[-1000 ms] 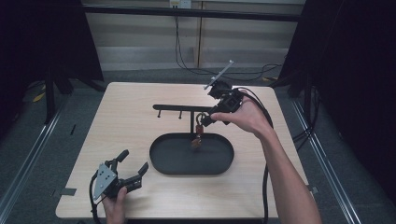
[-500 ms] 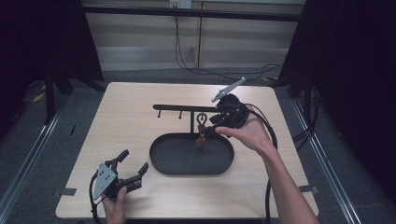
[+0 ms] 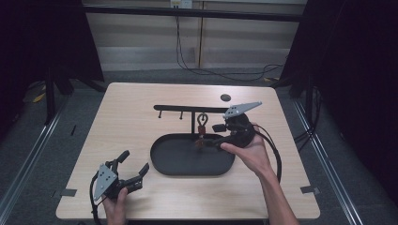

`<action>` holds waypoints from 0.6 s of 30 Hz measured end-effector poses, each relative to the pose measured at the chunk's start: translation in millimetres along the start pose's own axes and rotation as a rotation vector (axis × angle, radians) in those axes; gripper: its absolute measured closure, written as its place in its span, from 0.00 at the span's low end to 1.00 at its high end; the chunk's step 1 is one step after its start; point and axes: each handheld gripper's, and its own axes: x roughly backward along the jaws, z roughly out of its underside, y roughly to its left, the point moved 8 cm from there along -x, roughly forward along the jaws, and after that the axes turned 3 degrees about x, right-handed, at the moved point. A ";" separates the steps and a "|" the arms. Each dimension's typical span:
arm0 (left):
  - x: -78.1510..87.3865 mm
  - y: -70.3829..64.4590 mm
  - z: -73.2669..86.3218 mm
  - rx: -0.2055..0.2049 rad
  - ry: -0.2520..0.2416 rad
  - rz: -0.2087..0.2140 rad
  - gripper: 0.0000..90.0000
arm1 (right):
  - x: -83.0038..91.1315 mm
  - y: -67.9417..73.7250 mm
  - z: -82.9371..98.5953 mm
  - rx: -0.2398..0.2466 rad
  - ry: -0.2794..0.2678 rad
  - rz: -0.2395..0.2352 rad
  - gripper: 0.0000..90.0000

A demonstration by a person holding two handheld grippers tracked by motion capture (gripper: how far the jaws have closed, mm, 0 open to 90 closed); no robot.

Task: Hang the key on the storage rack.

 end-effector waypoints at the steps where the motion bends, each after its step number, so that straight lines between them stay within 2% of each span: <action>1: 0.0 0.0 0.0 0.000 0.000 0.000 0.18 | -1.1 0.6 3.3 -0.003 -0.014 -0.001 0.33; 4: 0.0 0.0 0.0 0.000 0.000 0.000 0.18 | -2.2 2.8 12.0 -0.004 -0.063 0.005 0.31; 6: 0.0 -0.1 0.0 0.001 0.000 0.000 0.18 | -1.8 3.9 17.5 -0.020 -0.100 0.020 0.26; 11: 0.0 0.1 0.0 -0.002 0.000 0.000 0.18 | -3.1 5.2 34.1 -0.036 -0.180 0.055 0.21; 13: -0.1 0.0 -0.1 0.001 -0.001 0.000 0.18 | -5.3 5.1 41.9 -0.040 -0.191 0.061 0.17; 15: -0.1 -0.1 0.0 0.001 -0.001 0.000 0.18 | -7.0 5.8 48.9 -0.047 -0.216 0.053 0.16; 18: 0.0 0.0 0.0 0.001 0.000 0.000 0.18 | -9.2 3.7 59.4 -0.060 -0.226 0.092 0.17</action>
